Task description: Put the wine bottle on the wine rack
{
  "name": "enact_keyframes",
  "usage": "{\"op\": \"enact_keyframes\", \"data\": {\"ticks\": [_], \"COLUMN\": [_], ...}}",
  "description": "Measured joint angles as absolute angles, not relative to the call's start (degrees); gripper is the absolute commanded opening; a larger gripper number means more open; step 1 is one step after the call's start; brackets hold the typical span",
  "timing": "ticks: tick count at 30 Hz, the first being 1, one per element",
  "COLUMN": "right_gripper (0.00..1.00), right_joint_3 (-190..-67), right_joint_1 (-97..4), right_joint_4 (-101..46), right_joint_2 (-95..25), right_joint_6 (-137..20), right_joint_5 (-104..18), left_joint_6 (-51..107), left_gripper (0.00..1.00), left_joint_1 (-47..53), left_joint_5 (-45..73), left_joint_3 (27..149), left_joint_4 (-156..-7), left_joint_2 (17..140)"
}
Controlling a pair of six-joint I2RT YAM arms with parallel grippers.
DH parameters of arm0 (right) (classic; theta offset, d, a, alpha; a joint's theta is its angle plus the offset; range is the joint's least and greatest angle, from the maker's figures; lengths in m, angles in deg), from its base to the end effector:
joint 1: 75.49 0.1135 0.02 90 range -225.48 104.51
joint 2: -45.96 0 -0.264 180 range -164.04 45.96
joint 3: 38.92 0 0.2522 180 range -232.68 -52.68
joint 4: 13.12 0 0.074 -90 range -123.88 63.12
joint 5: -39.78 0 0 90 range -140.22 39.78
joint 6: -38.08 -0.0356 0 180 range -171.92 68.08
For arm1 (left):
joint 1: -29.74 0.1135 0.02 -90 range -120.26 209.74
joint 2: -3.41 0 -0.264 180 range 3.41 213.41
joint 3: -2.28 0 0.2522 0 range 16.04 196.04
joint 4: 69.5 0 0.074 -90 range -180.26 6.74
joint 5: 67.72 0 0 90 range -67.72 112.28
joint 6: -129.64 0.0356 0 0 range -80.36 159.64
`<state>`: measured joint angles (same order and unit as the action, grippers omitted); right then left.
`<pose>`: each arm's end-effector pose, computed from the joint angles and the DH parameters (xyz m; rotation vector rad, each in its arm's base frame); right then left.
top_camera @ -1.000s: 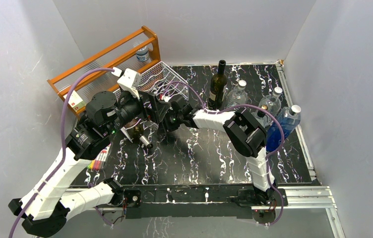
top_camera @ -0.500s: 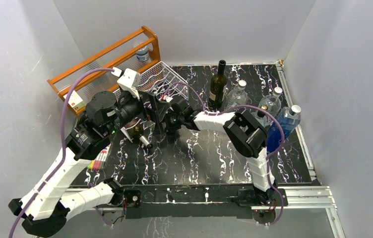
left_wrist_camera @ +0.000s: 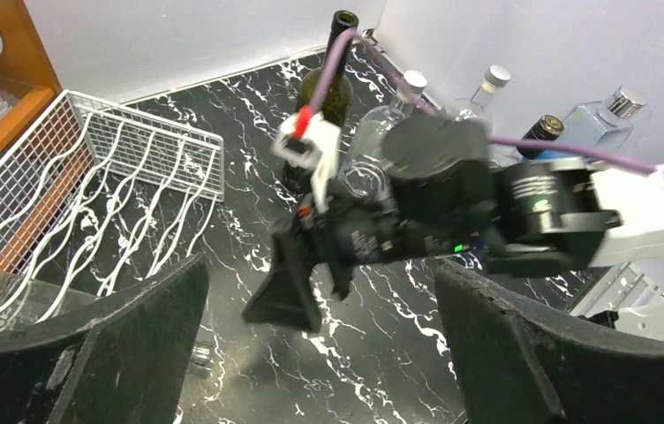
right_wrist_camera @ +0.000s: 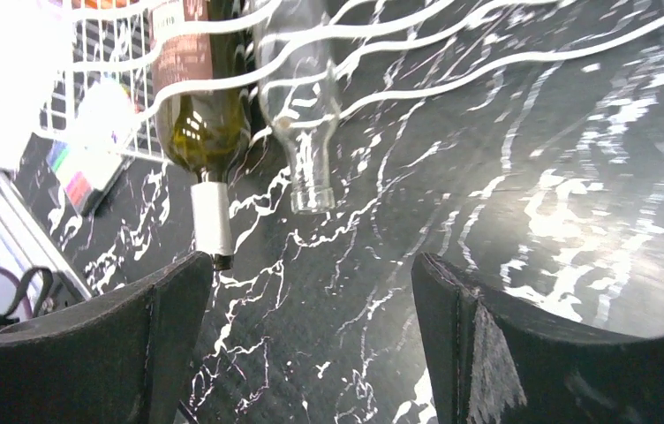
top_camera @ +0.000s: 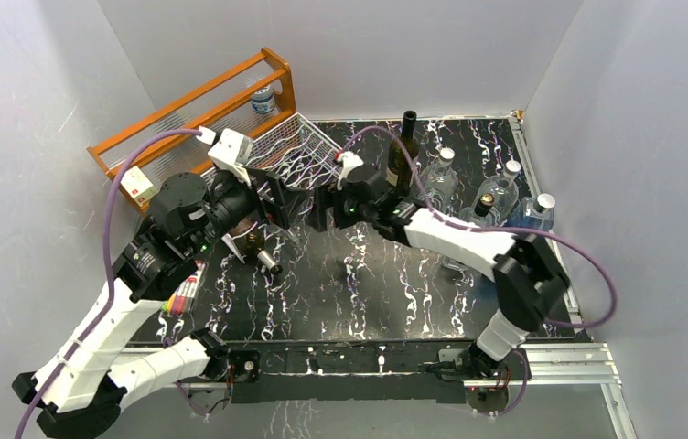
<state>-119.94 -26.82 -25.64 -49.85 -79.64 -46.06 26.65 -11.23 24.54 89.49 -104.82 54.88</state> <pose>0.2542 0.2930 0.2615 -0.4417 2.1249 0.8791 0.1291 -0.1103 0.4681 0.3576 1.5675 -0.7064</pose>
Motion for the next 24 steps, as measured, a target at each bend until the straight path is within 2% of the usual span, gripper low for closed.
{"op": "enact_keyframes", "data": {"ticks": [8,12,19,24], "right_gripper": [0.93,0.92,0.88,0.89], "right_joint_3": [-118.76,-120.18,-121.62,-119.83], "right_joint_1": [-30.8,-33.03,-36.04,-36.22], "right_joint_4": [-33.34,-37.82,-43.98,-43.81], "right_joint_2": [-31.71,-27.08,-24.04,-17.35], "right_joint_6": [-75.93,-73.72,-72.52,-72.12], "right_joint_5": [-58.97,-66.12,-74.51,-75.58], "left_joint_6": [28.75,29.53,28.07,27.43], "left_gripper": [0.98,0.98,0.83,0.78], "left_joint_1": [-11.23,-11.23,-11.19,-9.0], "left_joint_5": [24.74,25.17,27.56,28.32], "left_joint_3": [87.65,87.06,86.39,86.52], "left_joint_4": [-104.78,-105.04,-105.41,-105.72], "left_joint_2": [54.22,56.12,67.09,79.47]}}
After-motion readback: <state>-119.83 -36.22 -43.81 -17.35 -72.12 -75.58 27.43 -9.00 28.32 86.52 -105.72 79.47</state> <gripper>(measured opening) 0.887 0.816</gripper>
